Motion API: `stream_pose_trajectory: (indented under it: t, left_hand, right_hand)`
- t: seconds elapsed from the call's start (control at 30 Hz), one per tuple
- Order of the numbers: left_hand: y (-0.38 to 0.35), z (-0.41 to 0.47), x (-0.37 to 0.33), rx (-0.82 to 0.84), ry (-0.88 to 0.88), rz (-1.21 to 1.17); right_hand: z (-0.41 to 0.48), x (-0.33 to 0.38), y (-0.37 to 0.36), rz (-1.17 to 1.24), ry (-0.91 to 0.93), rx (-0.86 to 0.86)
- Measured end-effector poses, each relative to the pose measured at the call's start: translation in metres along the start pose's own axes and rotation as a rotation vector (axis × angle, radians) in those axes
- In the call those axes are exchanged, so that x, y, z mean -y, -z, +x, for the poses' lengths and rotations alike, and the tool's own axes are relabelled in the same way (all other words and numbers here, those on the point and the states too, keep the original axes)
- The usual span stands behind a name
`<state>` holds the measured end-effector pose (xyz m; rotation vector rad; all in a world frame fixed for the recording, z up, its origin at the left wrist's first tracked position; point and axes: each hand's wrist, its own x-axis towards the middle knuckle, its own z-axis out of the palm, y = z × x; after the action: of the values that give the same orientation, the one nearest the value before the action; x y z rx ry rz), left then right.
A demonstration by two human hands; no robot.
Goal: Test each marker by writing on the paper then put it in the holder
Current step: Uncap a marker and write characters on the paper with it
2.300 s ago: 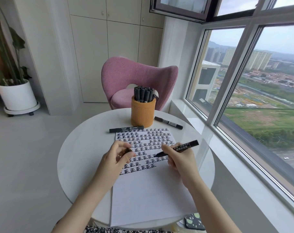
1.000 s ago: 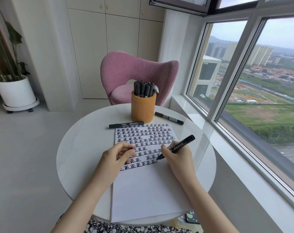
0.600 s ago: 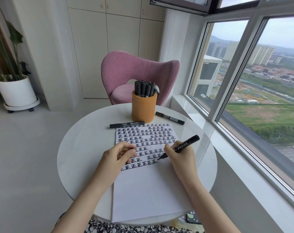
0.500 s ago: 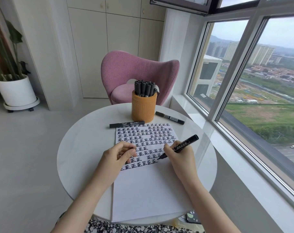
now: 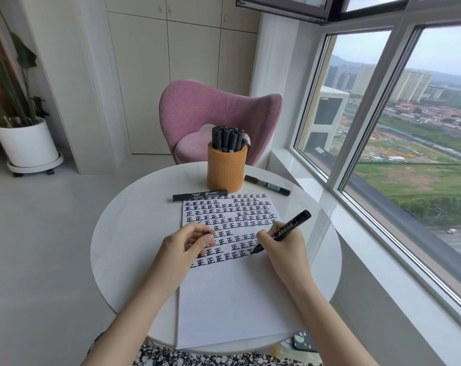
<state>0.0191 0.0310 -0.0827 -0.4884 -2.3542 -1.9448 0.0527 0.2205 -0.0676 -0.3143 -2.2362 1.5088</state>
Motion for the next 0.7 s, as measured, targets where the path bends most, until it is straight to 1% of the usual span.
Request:
stream_pose_trajectory:
  t: [0.13, 0.37, 0.7]
  left_hand:
    - [0.0008, 0.0001, 0.0003, 0.003, -0.002, 0.007]
    - [0.0003, -0.0001, -0.0005, 0.002, -0.002, 0.022]
    - [0.0008, 0.0008, 0.0011, -0.002, 0.007, 0.017]
  right_hand:
    - [0.0009, 0.0001, 0.0006, 0.029, -0.016, -0.024]
    - [0.0, 0.0011, -0.0011, -0.005, 0.007, -0.026]
    - [0.0007, -0.0007, -0.0004, 0.019, -0.003, -0.016]
